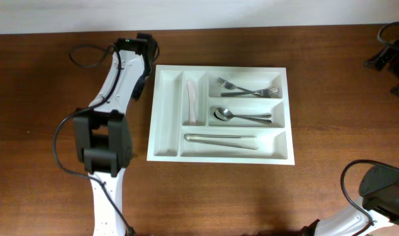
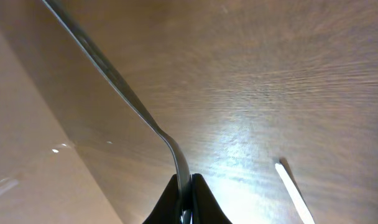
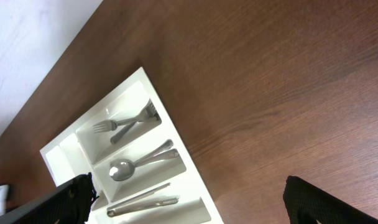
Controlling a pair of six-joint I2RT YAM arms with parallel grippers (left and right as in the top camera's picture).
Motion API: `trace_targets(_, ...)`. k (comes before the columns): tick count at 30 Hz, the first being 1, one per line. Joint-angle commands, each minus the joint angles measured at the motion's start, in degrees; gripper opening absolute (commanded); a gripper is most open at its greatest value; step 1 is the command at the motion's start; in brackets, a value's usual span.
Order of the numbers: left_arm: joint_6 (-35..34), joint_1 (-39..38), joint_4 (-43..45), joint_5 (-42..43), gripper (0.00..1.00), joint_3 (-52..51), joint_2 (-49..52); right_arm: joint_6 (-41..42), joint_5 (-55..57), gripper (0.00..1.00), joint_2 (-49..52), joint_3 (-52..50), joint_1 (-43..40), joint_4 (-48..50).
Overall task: Pack container
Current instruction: 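Carry the small spoon into the tray's left compartment and release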
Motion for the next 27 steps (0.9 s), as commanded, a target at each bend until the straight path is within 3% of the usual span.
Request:
trace_targets(1, -1.46, -3.1, -0.5, 5.51, 0.02, 2.4, -10.49, 0.04, -0.9, 0.99, 0.24, -0.31, -0.07, 0.0)
trace_targets(10, -3.21, -6.21, 0.66, 30.84, 0.02, -0.76, -13.38, 0.04, -0.9, 0.99, 0.24, -0.31, -0.07, 0.0)
trace_targets(17, -3.19, -6.64, 3.45, 38.82, 0.02, -7.85, -13.38, 0.04, -0.9, 0.99, 0.24, -0.31, -0.07, 0.0)
trace_targets(27, -3.19, -8.61, 3.39, 39.82, 0.02, -13.62, -13.38, 0.04, -0.9, 0.99, 0.24, -0.31, -0.07, 0.0)
